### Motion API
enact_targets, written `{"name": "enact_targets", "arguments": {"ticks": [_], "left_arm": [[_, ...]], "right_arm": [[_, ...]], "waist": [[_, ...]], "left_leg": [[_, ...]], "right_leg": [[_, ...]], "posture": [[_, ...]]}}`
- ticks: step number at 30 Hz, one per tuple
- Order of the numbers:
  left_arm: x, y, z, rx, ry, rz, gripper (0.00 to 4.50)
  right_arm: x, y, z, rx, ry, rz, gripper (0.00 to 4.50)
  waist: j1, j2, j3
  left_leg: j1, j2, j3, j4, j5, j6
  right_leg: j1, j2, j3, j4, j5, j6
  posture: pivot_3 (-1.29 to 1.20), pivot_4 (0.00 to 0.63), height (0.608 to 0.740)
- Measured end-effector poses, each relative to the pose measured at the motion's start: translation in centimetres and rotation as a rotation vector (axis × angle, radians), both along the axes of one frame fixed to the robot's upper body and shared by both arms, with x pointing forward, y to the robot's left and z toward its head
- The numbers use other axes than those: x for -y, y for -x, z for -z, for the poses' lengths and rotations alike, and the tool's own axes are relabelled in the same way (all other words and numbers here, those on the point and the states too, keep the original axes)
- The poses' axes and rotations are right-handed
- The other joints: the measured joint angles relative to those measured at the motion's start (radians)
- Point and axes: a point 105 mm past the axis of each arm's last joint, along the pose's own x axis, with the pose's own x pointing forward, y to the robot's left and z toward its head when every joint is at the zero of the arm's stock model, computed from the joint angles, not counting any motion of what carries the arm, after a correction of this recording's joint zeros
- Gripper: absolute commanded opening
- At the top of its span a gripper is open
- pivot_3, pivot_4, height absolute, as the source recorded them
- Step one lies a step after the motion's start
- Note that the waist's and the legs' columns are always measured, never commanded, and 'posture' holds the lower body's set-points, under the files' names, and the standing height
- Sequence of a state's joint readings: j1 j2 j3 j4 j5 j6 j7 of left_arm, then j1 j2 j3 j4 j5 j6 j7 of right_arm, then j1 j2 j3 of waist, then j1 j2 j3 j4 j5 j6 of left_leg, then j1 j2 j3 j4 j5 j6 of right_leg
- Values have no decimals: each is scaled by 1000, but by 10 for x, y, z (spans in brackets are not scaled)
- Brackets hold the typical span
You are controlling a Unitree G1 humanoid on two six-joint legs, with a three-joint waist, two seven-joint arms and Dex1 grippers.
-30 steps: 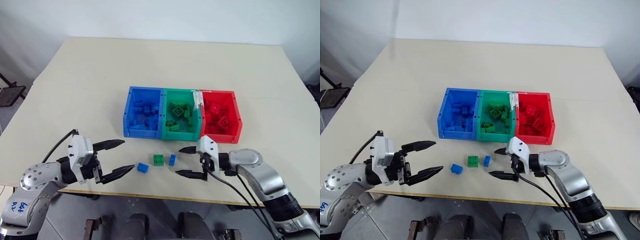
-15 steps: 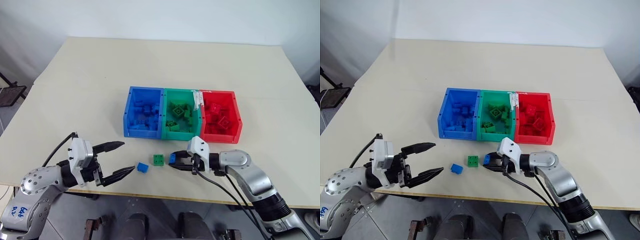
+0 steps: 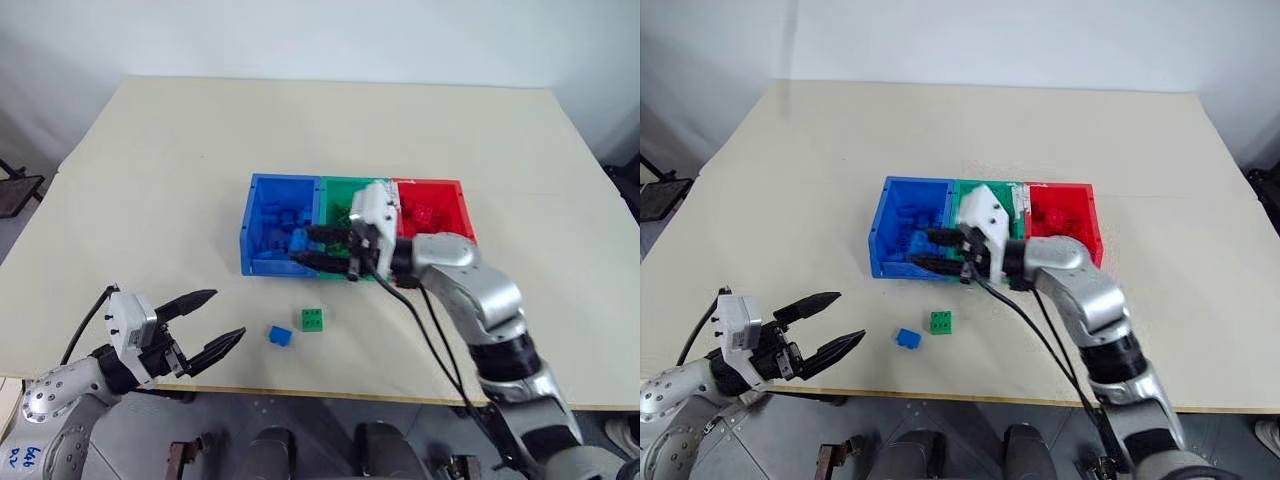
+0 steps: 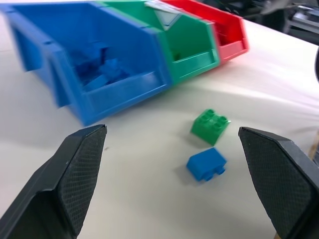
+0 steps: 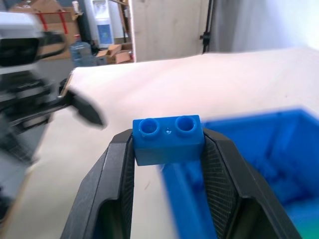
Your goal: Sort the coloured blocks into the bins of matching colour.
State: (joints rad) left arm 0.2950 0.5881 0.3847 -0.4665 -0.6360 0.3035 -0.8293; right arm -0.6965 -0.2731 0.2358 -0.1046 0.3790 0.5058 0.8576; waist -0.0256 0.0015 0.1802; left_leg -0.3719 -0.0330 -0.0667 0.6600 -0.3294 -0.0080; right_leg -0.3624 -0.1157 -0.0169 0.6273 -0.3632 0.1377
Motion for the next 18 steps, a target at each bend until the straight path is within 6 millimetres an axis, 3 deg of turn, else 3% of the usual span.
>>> {"name": "enact_targets", "arguments": {"ticks": [3,7,11,12,14,18], "left_arm": [[-12,6,4,-5,-11,-61,4500],[-24,13,4,0,-34,-107,4500],[-28,17,6,-11,-42,-123,4500],[-28,17,5,-8,-43,-121,4500],[-28,16,4,-3,-46,-119,4500],[-26,13,0,9,-66,-96,4500]], "right_arm": [[-21,-25,3,18,20,83,1465],[-28,-45,-5,77,17,162,2848],[-25,-45,-3,93,12,158,4224],[-22,-43,-3,97,13,147,4476],[-7,-36,3,108,29,115,4476],[40,-24,23,80,66,100,4476]], "waist": [[-6,0,0],[-7,0,0],[-4,0,0],[-4,0,0],[-1,0,0],[-2,-1,0]], "left_leg": [[-1,-3,1,-1,0,1],[-3,-3,2,-4,0,1],[-4,-4,2,-4,0,1],[-4,-4,2,-4,0,1],[-5,-5,1,-4,0,2],[-5,-6,2,-4,0,3]], "right_leg": [[-4,0,-1,2,0,0],[-11,0,-2,9,0,0],[-12,0,-3,11,0,0],[-12,0,-3,10,0,0],[-11,0,-3,10,0,0],[-9,0,-2,8,0,0]], "posture": [[0,150,740],[0,150,740],[0,150,740],[0,150,740],[0,150,740],[0,150,740]]}}
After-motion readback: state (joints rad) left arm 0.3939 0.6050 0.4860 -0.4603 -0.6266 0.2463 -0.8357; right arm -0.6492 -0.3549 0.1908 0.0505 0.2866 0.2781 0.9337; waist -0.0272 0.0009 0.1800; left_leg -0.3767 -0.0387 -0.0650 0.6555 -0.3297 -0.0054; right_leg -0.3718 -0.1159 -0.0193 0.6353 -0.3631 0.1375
